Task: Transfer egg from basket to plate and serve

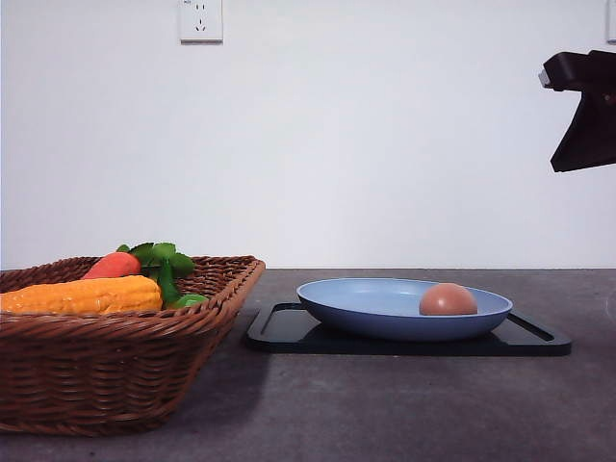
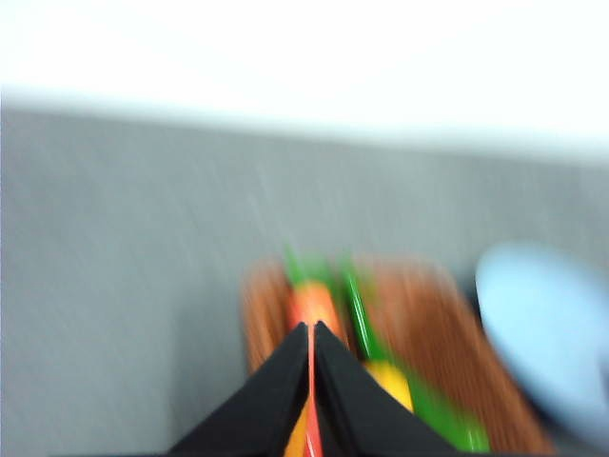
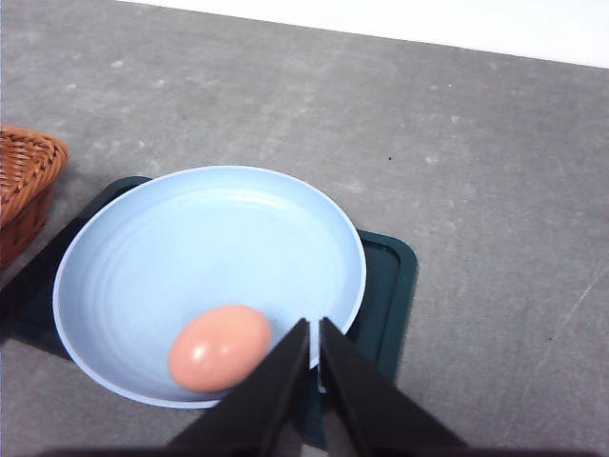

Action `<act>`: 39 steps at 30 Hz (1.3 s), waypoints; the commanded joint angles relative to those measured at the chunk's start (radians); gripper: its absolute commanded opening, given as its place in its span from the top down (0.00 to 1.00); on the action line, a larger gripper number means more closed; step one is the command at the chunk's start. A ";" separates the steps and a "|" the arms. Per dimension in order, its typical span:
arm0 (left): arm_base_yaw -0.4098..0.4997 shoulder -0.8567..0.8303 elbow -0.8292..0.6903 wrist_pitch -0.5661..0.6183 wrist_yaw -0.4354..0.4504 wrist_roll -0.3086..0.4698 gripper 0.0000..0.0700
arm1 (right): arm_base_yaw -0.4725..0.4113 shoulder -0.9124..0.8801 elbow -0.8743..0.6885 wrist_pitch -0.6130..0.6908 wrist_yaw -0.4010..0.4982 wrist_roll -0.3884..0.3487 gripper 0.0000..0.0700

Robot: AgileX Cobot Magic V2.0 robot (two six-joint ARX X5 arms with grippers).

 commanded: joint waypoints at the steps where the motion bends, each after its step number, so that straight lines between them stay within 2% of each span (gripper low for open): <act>1: 0.047 -0.034 -0.033 0.047 0.000 0.023 1.00 | 0.005 0.003 0.006 0.011 0.002 0.017 1.00; 8: 0.254 -0.168 -0.236 0.232 0.001 0.025 1.00 | 0.005 0.003 0.006 0.011 0.002 0.017 1.00; 14: 0.337 -0.230 -0.397 0.265 0.001 0.019 1.00 | 0.005 0.003 0.006 0.010 0.002 0.017 1.00; 22: 0.352 -0.260 -0.497 0.257 0.007 -0.012 1.00 | 0.005 0.003 0.006 0.010 0.002 0.017 1.00; 29: 0.352 -0.260 -0.518 0.211 0.079 -0.011 1.00 | 0.005 0.003 0.006 0.010 0.002 0.017 1.00; 39: 0.352 -0.260 -0.518 0.211 0.080 -0.011 1.00 | 0.005 0.003 0.006 0.010 0.002 0.017 1.00</act>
